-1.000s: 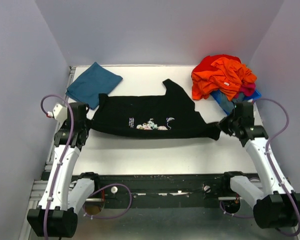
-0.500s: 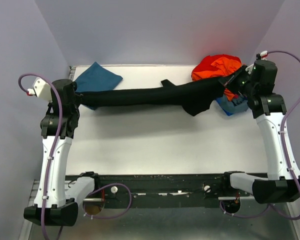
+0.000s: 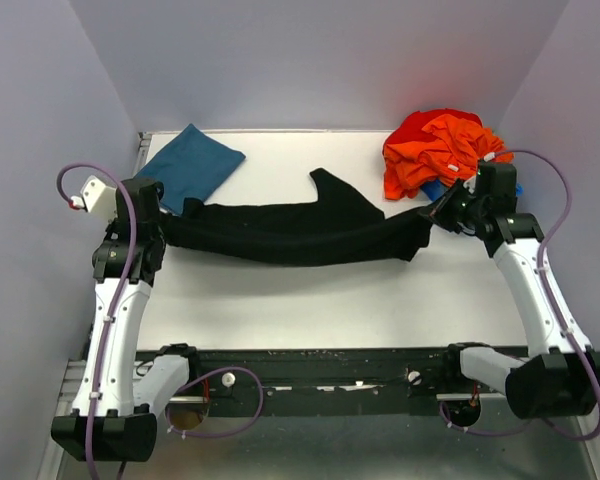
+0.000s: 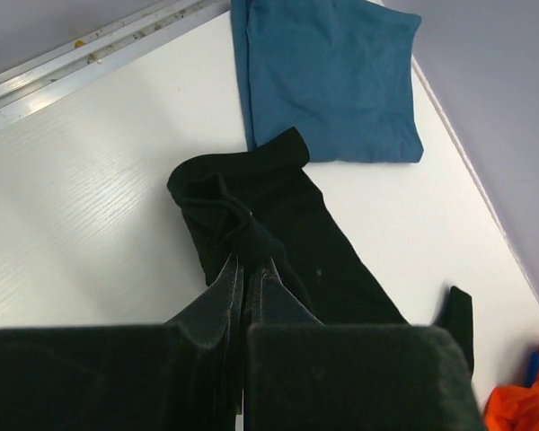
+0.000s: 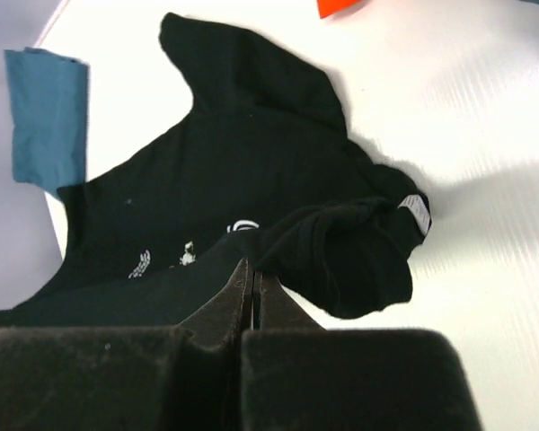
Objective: Fold and stack the t-shirts
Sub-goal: Fold the flattened tshirt in 1/3 of the way
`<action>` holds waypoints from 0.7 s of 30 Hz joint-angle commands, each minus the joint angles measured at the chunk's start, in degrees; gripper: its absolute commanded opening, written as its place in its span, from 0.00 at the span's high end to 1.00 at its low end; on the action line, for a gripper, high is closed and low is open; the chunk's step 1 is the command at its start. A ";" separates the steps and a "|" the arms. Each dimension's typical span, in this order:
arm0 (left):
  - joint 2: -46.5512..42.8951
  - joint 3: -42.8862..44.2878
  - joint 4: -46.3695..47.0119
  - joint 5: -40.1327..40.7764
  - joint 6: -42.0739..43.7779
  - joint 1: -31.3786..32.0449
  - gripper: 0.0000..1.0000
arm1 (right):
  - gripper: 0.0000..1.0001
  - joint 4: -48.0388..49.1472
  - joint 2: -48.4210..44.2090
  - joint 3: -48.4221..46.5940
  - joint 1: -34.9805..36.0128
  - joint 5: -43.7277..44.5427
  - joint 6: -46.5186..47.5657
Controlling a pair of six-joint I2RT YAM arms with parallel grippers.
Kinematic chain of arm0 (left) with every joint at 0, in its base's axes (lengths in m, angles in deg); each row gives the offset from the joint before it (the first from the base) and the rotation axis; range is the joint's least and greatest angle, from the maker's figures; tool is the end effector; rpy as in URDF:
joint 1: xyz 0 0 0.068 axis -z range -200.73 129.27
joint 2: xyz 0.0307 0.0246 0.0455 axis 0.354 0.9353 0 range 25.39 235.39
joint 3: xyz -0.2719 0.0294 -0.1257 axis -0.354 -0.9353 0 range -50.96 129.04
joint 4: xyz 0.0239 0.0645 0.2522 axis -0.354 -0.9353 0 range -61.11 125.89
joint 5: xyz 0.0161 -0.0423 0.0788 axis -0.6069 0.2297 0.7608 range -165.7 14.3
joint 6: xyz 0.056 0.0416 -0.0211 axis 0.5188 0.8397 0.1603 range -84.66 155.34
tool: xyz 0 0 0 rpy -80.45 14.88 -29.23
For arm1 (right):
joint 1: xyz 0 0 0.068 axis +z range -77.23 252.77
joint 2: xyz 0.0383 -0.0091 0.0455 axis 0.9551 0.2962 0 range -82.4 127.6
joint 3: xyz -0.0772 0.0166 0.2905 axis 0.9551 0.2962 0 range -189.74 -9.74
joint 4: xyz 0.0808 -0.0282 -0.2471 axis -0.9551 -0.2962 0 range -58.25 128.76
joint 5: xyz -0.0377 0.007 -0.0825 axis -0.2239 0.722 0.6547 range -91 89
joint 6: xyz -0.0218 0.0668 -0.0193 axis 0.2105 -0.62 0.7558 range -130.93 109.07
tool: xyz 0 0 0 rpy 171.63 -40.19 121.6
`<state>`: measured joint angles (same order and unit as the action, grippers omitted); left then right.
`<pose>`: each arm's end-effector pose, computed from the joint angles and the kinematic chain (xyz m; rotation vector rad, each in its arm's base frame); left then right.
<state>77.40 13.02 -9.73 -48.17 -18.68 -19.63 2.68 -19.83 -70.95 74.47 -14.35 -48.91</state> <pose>0.1736 0.0247 0.3831 -1.1641 1.7298 -0.0634 0.2366 0.0210 0.3471 0.5835 2.2037 0.6321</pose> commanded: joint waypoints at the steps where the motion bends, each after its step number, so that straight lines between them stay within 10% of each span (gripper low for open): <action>1: 4.75 1.04 5.45 1.47 -1.26 -0.58 1.00 | 0.99 3.72 10.00 -5.65 -1.08 1.30 -0.17; 12: 16.64 24.51 1.60 2.88 1.10 -6.10 1.00 | 0.99 -7.69 32.89 -52.50 -1.34 -10.64 6.59; 21: -1.63 6.71 0.27 -0.98 4.80 -11.39 1.00 | 0.99 5.91 7.78 -12.60 -0.64 -19.61 4.50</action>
<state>82.50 28.59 -6.89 -48.32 -16.77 -29.37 4.06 -3.18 -103.04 73.83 -28.55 -43.45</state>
